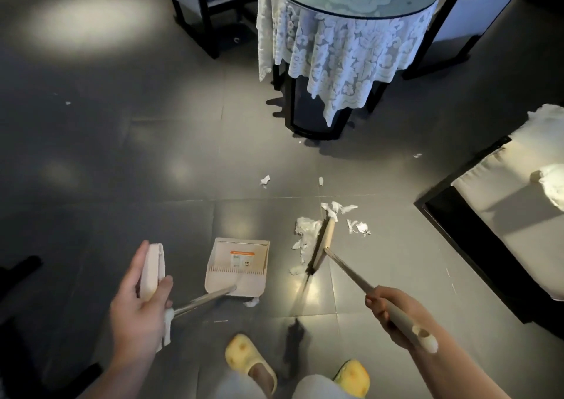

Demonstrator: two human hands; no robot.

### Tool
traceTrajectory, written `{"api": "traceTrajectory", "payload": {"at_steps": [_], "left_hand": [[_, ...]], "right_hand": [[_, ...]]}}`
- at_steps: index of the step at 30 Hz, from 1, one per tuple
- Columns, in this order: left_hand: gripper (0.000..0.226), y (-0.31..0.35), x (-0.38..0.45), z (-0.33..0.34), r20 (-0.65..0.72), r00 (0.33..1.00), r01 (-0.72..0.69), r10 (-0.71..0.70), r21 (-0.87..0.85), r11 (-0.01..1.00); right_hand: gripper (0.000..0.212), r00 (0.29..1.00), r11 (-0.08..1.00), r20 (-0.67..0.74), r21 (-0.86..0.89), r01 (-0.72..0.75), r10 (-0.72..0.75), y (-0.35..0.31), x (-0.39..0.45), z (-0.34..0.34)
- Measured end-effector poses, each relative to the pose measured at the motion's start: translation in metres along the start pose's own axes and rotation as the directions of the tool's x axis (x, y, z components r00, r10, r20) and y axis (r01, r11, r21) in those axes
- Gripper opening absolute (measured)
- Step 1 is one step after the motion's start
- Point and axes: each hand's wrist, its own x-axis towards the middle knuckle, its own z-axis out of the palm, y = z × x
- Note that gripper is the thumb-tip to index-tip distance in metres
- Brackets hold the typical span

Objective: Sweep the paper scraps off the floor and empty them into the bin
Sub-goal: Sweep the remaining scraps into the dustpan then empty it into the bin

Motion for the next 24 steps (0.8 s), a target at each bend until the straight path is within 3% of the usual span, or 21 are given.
{"api": "traceTrajectory", "payload": {"at_steps": [3,5,8,13,17,21,24], "left_hand": [[0.069,0.0,0.017,-0.013,-0.041,0.999,-0.029,0.028,-0.014,0.999],[0.07,-0.003,0.029,-0.024,-0.11,0.994,-0.031,0.025,-0.052,0.998],[0.072,-0.005,0.04,-0.043,-0.242,0.969,0.016,-0.04,-0.1,0.995],[0.07,-0.011,0.039,-0.064,-0.301,0.954,-0.024,0.014,-0.031,0.999],[0.065,-0.019,0.027,-0.073,-0.37,0.929,0.014,-0.006,0.018,1.0],[0.061,-0.025,0.002,-0.079,-0.517,0.855,-0.017,-0.032,-0.09,0.996],[0.063,-0.024,-0.021,-0.071,-0.585,0.811,-0.063,-0.026,-0.131,0.989]], "right_hand": [[0.017,0.968,0.95,-0.159,-0.276,0.144,-0.193,0.023,-0.004,0.021],[0.012,0.946,0.919,-0.162,-0.328,0.218,-0.282,0.032,-0.013,0.03],[0.015,0.959,0.902,-0.076,-0.367,0.229,-0.274,0.036,-0.026,0.044],[0.028,0.995,0.865,0.05,-0.491,0.102,-0.089,0.035,-0.006,0.08],[0.063,0.975,0.855,0.148,-0.514,-0.07,0.168,0.019,0.026,0.118],[0.051,0.891,0.778,0.205,-0.589,-0.219,0.406,0.001,0.066,0.142],[0.036,0.85,0.686,0.166,-0.675,-0.272,0.5,-0.003,0.087,0.147]]}}
